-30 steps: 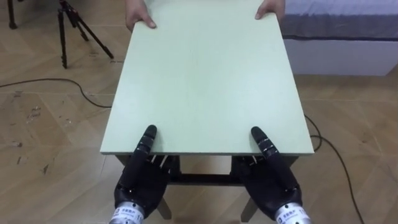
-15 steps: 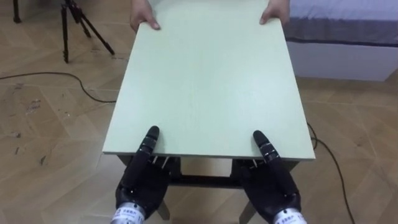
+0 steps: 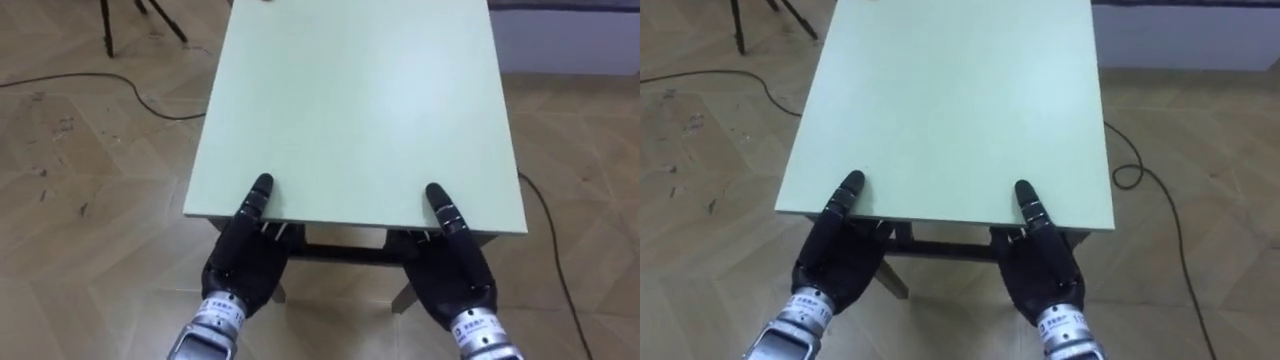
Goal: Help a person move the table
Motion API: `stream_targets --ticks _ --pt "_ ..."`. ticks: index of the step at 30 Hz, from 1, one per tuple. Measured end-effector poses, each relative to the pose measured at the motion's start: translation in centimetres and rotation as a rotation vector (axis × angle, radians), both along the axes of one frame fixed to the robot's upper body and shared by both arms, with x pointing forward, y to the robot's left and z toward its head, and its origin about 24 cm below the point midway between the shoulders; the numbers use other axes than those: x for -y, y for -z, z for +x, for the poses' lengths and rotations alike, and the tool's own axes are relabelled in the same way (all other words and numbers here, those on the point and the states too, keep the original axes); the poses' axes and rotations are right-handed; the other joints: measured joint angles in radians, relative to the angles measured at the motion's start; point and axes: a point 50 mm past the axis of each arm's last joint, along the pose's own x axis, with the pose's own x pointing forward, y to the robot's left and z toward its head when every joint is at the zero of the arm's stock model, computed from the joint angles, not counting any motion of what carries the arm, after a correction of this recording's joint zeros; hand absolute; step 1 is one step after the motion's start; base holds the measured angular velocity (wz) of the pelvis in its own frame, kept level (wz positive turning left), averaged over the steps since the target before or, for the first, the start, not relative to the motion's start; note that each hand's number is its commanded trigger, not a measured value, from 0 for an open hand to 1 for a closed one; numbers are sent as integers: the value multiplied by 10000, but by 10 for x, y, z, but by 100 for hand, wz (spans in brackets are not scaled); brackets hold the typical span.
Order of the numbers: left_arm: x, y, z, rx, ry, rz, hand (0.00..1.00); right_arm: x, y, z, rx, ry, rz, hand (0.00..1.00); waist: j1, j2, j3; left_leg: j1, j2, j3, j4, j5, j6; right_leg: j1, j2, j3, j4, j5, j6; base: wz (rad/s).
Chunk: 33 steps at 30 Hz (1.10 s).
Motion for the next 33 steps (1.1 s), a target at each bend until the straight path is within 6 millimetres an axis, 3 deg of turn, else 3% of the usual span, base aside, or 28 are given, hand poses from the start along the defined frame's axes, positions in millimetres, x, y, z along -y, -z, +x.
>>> stream_targets --ticks 4,8,10,11,12,13,14,16,17,18,19,20,21,22,23,24,25,28,29,30,32,33 --pt "-1 10 -14 -530 -83 -57 100 0 7 -10 -383 -138 -136 100 -257 -118 -53 60 -668 57 -327 488 387 22 -541 266 -207 483 261 4" --pt "-2 16 -23 -902 -145 -145 100 0 11 -14 -627 -269 -177 100 -480 -253 -107 -57 -1092 228 -342 801 732 18 -889 491 -513 1033 504 -1" --pt "0 16 -24 -951 -90 -253 100 2 11 -15 -680 -255 -102 100 -488 -300 -115 -233 -1250 338 -398 1005 953 -96 -1032 922 -621 1373 1023 6" --pt "1 16 -24 -934 -37 -216 100 3 12 -16 -719 -233 -125 100 -526 -299 -109 -335 -1238 540 -378 1112 1068 -314 -1196 1222 414 838 1498 40" --pt "1 17 -25 -994 27 -203 100 4 14 -21 -833 -209 -151 100 -671 -337 -128 -334 -1198 823 -403 1209 1125 -364 -1535 1274 2162 -170 1565 54" --pt "1 17 -26 -1007 85 -158 100 5 14 -24 -883 -191 -151 100 -714 -400 -149 -332 -1199 969 -474 1273 1154 -309 -1755 1289 3062 -642 1641 57" --pt "0 17 -27 -964 207 -86 100 6 15 -29 -932 -102 -106 100 -679 -555 -194 -352 -1255 1210 -565 1392 1198 -48 -2163 1322 4388 -1201 1848 15" --pt "-5 16 -34 -805 151 -91 100 4 14 -32 -885 -213 -20 100 -469 -811 -204 -575 -1406 1421 -344 1411 1222 1015 -2677 1789 5892 -1517 1960 -19" --pt "-6 16 -34 -794 123 -109 100 3 14 -32 -871 -246 -19 100 -462 -829 -201 -669 -1424 1423 -272 1411 1223 1381 -2721 1897 5948 -1475 1970 -19" --pt "-6 15 -35 -748 85 -151 100 1 12 -32 -785 -316 -3 100 -403 -875 -183 -875 -1458 1475 -133 1420 1211 2137 -2817 2037 5903 -1126 1916 -26" --pt "-8 12 -36 -649 14 -190 100 -2 10 -30 -639 -390 26 100 -243 -1028 -124 -1076 -1511 1684 73 1448 1173 2709 -2858 2261 5600 -256 1888 -37" --pt "-9 10 -35 -545 -7 -179 100 -4 8 -28 -533 -429 22 100 -154 -1140 -55 -1232 -1544 1741 222 1467 1141 2926 -2852 2397 5251 178 1977 -47" --pt "-8 8 -33 -428 -86 -202 100 -5 6 -23 -345 -540 -23 100 -102 -1015 82 -1620 -1422 1629 609 1504 1074 2981 -2623 2410 4810 -364 2129 -23" --pt "-8 8 -33 -409 -121 -212 100 -3 5 -22 -280 -513 -118 100 -125 -847 107 -1857 -1255 1547 693 1579 988 2903 -2368 2403 4672 -362 2113 -6" --pt "-8 8 -33 -401 -96 -210 100 -3 5 -22 -270 -490 -108 100 -143 -834 100 -1897 -1231 1536 639 1659 976 2880 -2330 2394 4648 -392 2145 14" --pt "-7 7 -32 -362 -90 -210 100 -3 5 -22 -246 -503 -124 100 -175 -919 128 -1978 -1211 1517 528 1815 970 2839 -2336 2395 4570 -533 2296 8" --pt "-8 6 -32 -320 -79 -178 100 -4 4 -21 -216 -508 -105 100 -156 -991 100 -2049 -1181 1524 489 1871 966 2792 -2380 2397 4531 -672 2372 0" --pt "-10 0 -28 25 -18 34 100 -4 2 -19 25 -497 -35 100 -160 -1293 50 -2794 -1186 1545 726 2040 1017 2605 -2465 2339 4039 -1612 2565 -1" --pt "-12 -5 -26 239 47 173 100 -3 1 -16 98 -470 49 100 -156 -1422 23 -3154 -1187 1547 857 2091 1016 2621 -2519 2150 3595 -2359 2575 0" --pt "-13 -8 -21 458 31 246 100 -5 -1 -13 188 -513 230 100 -146 -1516 20 -3524 -1186 1547 1005 2185 1010 2798 -2494 2057 2691 -2971 2415 0" --pt "-17 -12 -11 734 19 398 100 -8 -4 -4 326 -600 299 100 -74 -1539 18 -4070 -1121 1556 1199 2404 955 3046 -2337 1927 1406 -3556 2307 -4" --pt "-19 -16 -5 931 -65 437 100 -11 -6 5 474 -683 326 100 -45 -1523 18 -4445 -959 1538 1322 2585 870 3065 -2146 1820 820 -3716 2272 -16"
